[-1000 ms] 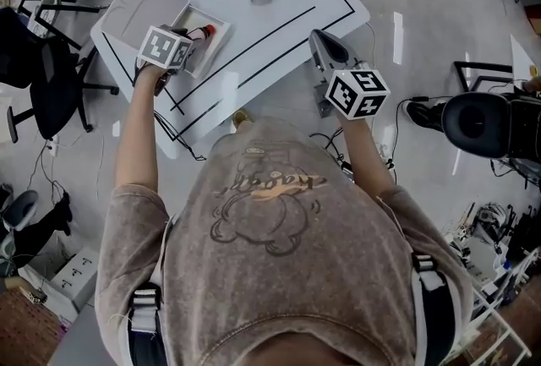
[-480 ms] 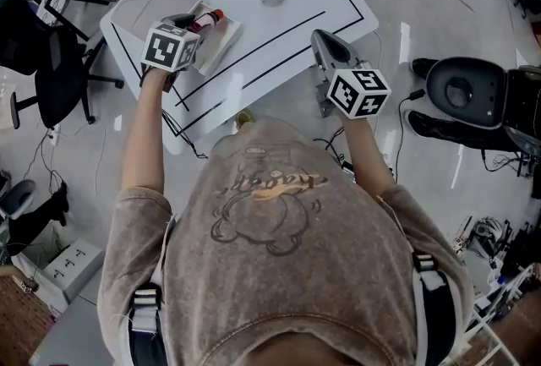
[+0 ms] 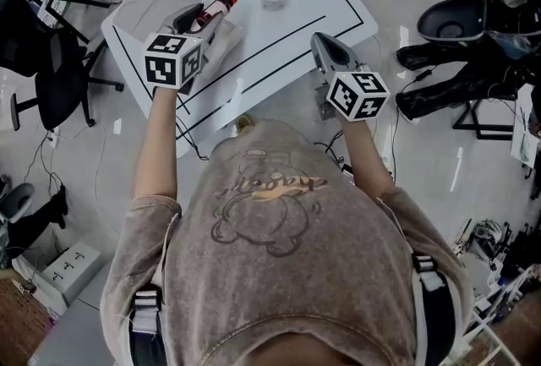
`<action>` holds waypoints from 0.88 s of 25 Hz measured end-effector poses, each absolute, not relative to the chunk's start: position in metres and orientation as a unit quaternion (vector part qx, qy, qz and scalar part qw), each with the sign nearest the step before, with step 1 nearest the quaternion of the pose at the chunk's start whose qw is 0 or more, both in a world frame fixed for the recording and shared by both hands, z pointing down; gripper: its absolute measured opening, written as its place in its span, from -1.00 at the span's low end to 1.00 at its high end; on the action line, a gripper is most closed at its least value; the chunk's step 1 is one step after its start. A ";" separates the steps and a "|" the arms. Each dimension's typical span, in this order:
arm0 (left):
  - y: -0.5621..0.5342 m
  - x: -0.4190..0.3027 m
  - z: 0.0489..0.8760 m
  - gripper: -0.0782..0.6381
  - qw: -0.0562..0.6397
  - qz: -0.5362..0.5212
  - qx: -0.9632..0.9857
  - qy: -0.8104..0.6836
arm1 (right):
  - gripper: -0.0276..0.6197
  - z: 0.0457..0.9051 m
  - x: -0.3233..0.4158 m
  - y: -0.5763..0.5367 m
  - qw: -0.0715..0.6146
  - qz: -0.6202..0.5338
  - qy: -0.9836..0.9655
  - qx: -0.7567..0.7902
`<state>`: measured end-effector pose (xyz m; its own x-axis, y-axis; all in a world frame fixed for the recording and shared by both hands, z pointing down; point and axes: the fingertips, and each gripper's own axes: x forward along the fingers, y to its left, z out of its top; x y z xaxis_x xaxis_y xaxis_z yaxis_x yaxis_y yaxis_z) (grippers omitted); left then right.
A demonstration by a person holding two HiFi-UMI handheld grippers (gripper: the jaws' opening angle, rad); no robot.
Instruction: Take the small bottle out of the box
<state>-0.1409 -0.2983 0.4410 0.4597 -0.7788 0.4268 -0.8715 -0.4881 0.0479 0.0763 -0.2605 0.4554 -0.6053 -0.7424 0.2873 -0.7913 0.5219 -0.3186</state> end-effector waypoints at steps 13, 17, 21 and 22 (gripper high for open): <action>-0.288 -0.115 0.415 -0.25 0.120 0.089 0.858 -0.492 | -0.93 0.457 0.077 -0.259 0.055 0.213 -0.866 0.448; -0.284 -0.111 0.416 -0.26 0.103 0.088 0.857 -0.497 | -0.93 0.457 0.075 -0.257 0.055 0.214 -0.865 0.450; -0.281 -0.103 0.422 -0.27 0.098 0.092 0.858 -0.496 | -0.93 0.457 0.073 -0.255 0.054 0.217 -0.865 0.449; -0.281 -0.101 0.424 -0.28 0.099 0.094 0.857 -0.496 | -0.93 0.457 0.073 -0.255 0.054 0.218 -0.865 0.449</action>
